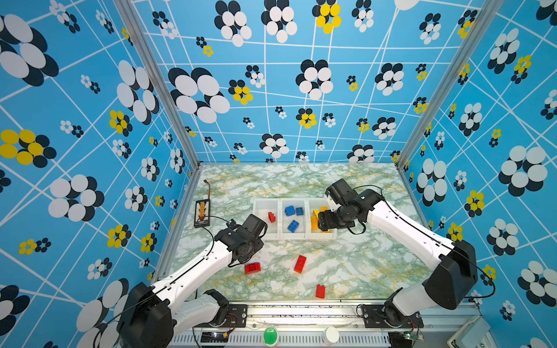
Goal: Sort the legos into containers by color
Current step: 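Carry the small blue brick over the middle bin and open the left gripper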
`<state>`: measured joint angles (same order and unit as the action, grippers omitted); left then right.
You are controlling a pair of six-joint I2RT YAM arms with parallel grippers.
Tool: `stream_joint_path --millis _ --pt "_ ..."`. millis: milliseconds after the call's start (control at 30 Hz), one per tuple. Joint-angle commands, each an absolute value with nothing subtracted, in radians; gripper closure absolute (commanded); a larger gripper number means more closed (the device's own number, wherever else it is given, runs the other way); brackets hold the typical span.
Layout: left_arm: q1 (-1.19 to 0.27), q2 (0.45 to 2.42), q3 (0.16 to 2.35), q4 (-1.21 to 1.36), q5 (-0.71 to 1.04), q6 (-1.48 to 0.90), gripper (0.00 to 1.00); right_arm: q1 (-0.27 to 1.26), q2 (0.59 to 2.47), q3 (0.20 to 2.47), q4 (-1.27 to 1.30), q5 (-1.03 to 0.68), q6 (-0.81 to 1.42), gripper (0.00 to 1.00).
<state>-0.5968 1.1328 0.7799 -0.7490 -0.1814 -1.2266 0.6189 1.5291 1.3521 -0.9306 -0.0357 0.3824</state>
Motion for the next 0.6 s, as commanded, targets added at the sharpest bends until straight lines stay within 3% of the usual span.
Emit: stream_joint_path --millis 0,300,567 --pt "-0.631 1.131 0.849 -0.807 -0.232 -1.215 0.67 0.607 1.503 1.333 -0.923 -0.041 0.395 0.16" --pt "-0.699 1.258 1.056 -0.803 -0.268 -1.151 0.67 0.585 1.491 1.320 -0.924 -0.049 0.383 0.16" --pt "-0.704 1.484 1.274 -0.741 -0.229 -1.019 0.67 0.555 1.453 1.287 -0.926 -0.045 0.384 0.15"
